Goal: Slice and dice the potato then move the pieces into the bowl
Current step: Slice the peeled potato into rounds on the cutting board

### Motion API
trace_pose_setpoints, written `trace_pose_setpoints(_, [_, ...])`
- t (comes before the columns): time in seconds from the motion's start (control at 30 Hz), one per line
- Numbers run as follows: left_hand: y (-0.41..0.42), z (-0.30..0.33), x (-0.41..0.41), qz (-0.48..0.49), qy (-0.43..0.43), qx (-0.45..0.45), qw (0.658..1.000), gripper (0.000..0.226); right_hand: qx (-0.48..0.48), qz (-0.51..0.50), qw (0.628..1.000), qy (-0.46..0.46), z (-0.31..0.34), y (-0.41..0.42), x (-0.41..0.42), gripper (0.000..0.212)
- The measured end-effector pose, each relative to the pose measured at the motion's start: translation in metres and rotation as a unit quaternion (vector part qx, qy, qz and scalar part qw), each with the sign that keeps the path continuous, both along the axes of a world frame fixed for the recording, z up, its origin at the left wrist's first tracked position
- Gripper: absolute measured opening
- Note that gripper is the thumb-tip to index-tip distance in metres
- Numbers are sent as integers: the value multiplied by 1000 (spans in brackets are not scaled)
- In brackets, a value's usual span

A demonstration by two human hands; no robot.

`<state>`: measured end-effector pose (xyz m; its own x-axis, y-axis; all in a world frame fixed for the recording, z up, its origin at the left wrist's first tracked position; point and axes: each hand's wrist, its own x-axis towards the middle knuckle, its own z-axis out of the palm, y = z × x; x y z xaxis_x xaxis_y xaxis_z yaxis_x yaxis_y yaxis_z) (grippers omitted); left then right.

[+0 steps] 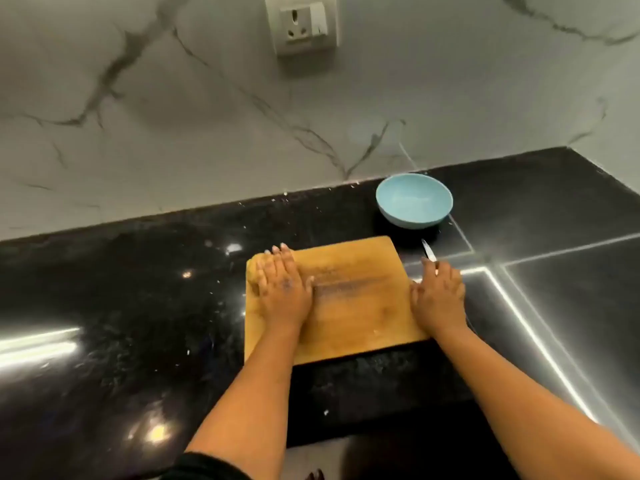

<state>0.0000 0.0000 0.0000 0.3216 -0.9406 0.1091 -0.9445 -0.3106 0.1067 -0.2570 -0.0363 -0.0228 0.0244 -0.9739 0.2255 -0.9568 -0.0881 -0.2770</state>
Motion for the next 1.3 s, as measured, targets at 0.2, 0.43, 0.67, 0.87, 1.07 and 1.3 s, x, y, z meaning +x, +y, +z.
trace_pose_setpoints(0.2, [-14, -7, 4, 18, -81, -5, 997, 63, 22, -88, 996, -1, -11, 22, -27, 23])
trace_pose_setpoints(0.43, [-20, -8, 9, -31, -13, -44, 998, 45, 35, -91, 994, 40, -15, 14, -16, 12])
trace_pose_setpoints(0.67, [-9, -18, -24, -183, 111, -96, 972, 42, 101, -91, 991, -2, 2, 5, -12, 21])
trace_pose_setpoints(0.87, [-8, -29, -24, -183, 201, -135, 953, 36, 50, 14, 988, -144, 26, 15, 27, 14])
trace_pose_setpoints(1.07, [-8, -32, -26, -179, 247, -115, 945, 52, 83, 75, 962, -249, 3, -1, 64, 34])
trace_pose_setpoints(1.3, [-9, -30, -42, -198, 223, -84, 951, 61, 21, 84, 968, -237, -1, 7, 64, 26])
